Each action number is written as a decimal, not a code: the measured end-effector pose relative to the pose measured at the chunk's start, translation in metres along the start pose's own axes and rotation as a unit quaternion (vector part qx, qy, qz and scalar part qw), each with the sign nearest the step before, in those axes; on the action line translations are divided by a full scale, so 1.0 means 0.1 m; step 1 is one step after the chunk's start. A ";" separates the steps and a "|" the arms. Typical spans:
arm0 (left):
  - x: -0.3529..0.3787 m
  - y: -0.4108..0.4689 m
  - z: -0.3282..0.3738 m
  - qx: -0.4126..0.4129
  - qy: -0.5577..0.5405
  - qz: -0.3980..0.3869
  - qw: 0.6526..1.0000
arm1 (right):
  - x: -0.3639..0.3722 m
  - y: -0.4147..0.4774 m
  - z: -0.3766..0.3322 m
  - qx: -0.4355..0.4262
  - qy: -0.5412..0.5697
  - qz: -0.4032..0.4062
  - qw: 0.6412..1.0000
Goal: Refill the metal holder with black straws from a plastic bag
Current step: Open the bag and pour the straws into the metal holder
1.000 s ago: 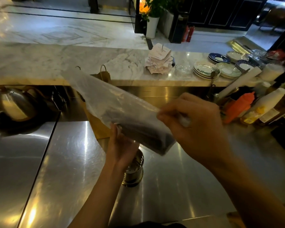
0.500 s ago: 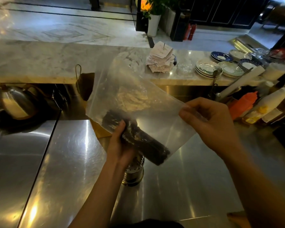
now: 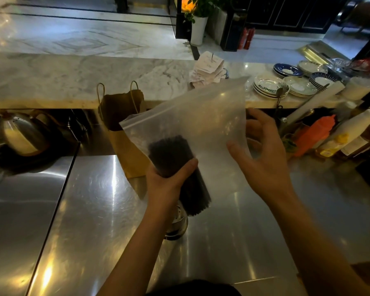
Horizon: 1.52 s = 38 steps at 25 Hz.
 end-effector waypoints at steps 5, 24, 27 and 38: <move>0.05 -0.24 -0.11 0.012 -0.014 0.036 0.999 | -0.18 -0.18 -0.04 -0.031 -0.025 0.095 0.995; 0.54 -0.63 -0.59 0.094 0.179 -0.265 0.943 | 0.01 -0.56 0.51 0.300 0.090 -0.026 0.949; 0.61 -0.70 -0.73 0.082 0.201 -0.304 0.928 | -0.11 -0.49 0.53 0.258 0.028 -0.004 0.966; 0.74 -0.83 -0.92 0.100 0.205 -0.339 0.913 | -0.20 -0.50 0.78 0.287 -0.053 -0.009 0.956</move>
Point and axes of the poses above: each hand's wrist, its own y-axis towards the middle knuckle, its own x-axis out of the palm, z = x × y, the point moved 9 cm from there along y, towards the middle knuckle, and after that the axes turned 11 degrees about z, right-handed, at the moved point
